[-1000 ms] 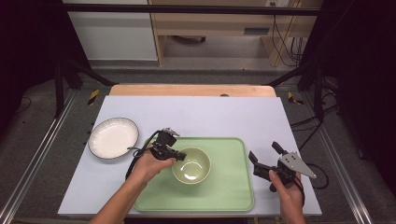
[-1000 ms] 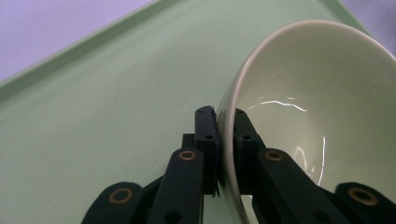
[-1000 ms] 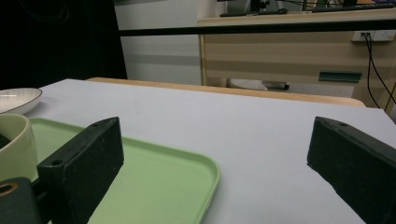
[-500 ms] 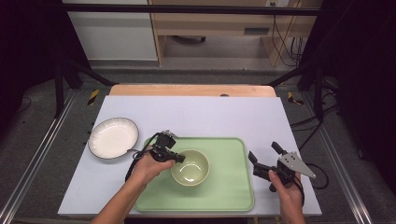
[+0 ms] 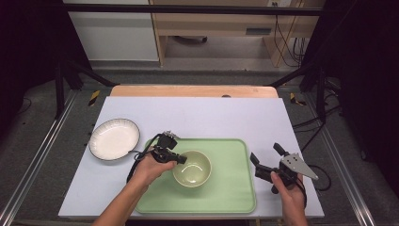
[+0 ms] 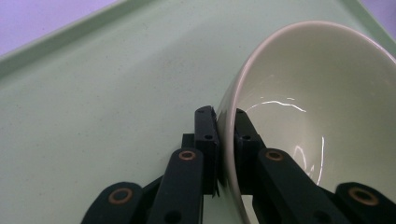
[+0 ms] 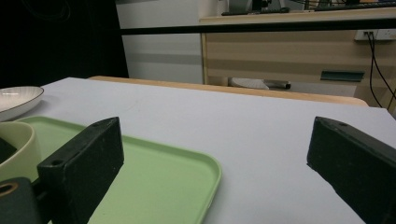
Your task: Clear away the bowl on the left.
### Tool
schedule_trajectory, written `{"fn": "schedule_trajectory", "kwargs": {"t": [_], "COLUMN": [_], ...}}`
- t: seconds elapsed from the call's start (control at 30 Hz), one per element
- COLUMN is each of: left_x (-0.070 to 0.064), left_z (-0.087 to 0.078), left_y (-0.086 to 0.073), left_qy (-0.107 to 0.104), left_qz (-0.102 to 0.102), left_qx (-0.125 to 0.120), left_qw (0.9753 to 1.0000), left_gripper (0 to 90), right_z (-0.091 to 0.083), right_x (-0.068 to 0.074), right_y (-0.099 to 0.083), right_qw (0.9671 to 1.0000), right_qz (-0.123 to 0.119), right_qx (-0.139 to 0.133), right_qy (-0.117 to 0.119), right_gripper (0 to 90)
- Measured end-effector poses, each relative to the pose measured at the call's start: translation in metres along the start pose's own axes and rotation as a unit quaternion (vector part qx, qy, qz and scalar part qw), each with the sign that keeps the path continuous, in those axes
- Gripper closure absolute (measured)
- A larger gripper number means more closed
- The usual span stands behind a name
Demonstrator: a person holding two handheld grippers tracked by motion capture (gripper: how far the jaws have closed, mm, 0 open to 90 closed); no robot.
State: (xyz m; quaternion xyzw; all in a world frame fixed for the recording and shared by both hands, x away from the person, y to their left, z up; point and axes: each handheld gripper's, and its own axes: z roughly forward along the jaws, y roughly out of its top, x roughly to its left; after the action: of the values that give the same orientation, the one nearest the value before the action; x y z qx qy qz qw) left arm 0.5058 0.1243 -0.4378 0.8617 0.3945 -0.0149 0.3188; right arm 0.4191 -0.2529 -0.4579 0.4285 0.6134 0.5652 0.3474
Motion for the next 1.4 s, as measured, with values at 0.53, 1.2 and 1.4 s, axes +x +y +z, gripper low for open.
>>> {"fn": "schedule_trajectory", "kwargs": {"t": [0.53,1.2,1.4], "left_x": [0.000,-0.005,-0.011], "left_z": [0.001,-0.002,-0.007], "left_y": [0.000,0.000,-0.003], "left_qy": [0.001,0.021,0.038], "left_qz": [-0.001,0.039,0.077], "left_qx": [0.001,-0.018,-0.048], "left_qw": [1.0000,0.9989,0.9951], "left_gripper": [84.0,68.5,43.6], "right_z": [0.001,0.001,0.002], "right_x": [0.002,0.001,0.004], "right_y": [0.000,0.000,0.000], "right_qw": [1.0000,1.0000,1.0000], "right_qz": [0.000,0.001,0.001], "right_qx": [0.003,0.002,0.006], "right_qy": [0.003,0.002,0.006], "right_gripper": [4.0,4.0,3.9]}}
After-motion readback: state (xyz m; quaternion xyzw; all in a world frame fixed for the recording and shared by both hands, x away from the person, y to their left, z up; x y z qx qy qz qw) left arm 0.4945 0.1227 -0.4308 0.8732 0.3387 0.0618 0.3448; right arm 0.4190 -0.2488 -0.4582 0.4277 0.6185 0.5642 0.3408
